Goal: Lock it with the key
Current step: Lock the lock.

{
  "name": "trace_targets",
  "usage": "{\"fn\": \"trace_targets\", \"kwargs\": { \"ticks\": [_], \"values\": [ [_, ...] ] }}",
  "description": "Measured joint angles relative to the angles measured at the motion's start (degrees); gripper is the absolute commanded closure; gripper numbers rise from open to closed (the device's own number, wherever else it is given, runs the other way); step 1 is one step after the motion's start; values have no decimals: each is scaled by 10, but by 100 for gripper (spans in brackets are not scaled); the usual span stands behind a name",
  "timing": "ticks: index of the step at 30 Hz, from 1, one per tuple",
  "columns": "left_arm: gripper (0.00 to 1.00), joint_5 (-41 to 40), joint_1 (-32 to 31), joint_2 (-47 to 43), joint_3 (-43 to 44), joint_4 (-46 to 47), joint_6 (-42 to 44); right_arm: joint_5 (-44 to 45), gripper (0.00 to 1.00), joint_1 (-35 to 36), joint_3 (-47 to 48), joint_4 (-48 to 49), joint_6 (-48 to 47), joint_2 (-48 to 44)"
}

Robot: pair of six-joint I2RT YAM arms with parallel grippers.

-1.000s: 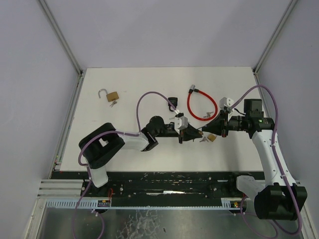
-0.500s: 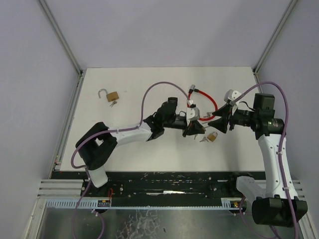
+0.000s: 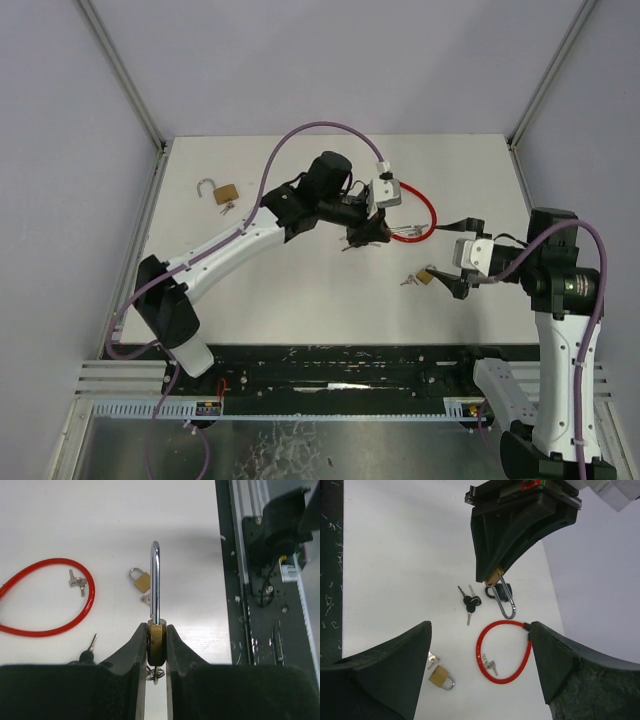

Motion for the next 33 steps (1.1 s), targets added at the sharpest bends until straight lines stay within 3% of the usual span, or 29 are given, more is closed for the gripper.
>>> {"fn": "trace_targets", "kwargs": {
  "ticks": [6, 15, 22, 33],
  "values": [
    [100, -6, -1, -72, -43, -63, 100, -69, 13, 0, -55, 10, -50, -18],
    [100, 23, -5, -137, -163, -25, 219, -134, 6, 0, -169, 42, -96, 10],
    [100, 61, -7, -117, -182, 26, 263, -143, 18, 9, -230, 159, -31, -23],
    [100, 92, -7, -9, -181, 69, 276, -76, 41, 78, -288, 318, 79, 23]
  ]
}}
